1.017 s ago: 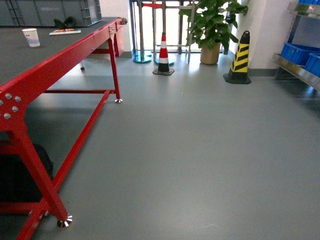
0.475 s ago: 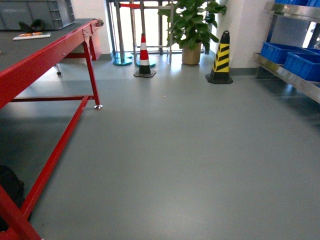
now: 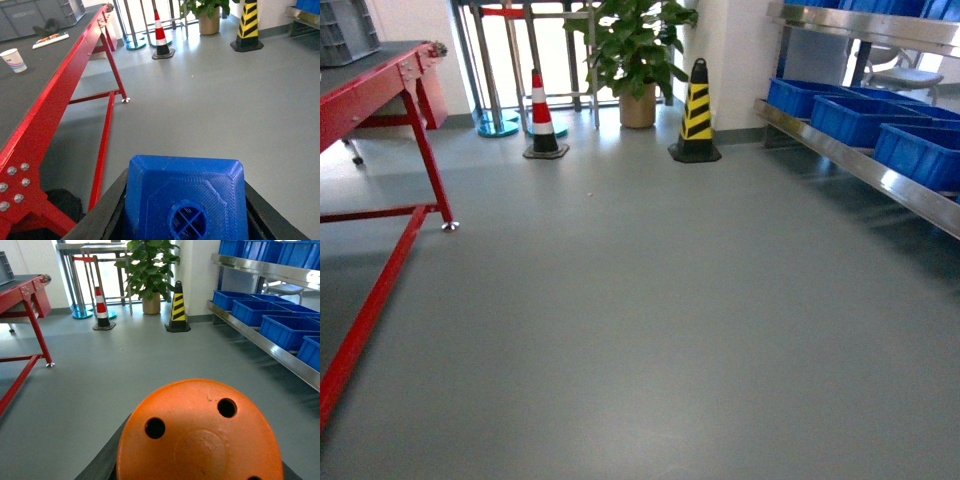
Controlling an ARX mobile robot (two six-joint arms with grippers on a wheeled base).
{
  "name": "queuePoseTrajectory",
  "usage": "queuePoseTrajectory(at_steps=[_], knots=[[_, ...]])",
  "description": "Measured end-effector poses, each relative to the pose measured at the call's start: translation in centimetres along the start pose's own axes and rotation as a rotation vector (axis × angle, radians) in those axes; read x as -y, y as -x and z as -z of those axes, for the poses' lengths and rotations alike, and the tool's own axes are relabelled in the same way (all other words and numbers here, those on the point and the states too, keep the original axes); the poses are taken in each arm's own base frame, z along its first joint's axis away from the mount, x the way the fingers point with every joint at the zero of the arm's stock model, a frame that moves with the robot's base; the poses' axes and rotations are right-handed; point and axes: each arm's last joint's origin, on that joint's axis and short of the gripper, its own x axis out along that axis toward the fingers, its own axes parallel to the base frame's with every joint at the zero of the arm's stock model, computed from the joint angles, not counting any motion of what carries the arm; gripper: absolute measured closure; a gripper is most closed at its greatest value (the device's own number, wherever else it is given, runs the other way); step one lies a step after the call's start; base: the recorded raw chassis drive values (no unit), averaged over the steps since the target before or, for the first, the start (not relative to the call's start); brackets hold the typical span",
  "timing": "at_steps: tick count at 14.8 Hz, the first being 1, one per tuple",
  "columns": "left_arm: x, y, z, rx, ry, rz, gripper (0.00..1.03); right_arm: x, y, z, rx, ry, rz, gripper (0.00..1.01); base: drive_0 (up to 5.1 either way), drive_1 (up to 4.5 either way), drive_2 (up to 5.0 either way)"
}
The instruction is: Sort blue parts and orange caps into right shelf containers
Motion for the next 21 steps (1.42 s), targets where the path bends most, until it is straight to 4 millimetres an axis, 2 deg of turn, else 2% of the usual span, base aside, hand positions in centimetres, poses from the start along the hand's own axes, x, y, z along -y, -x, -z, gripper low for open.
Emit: queuePoseTrajectory(at_steps=[21], knots=[[0.00,0.01,-0.01,0.001,0.000,0.000,0.58,0.00,0.00,0.00,0.000,0.000,0.000,0.58,-1.6,-1.56,-1.6]])
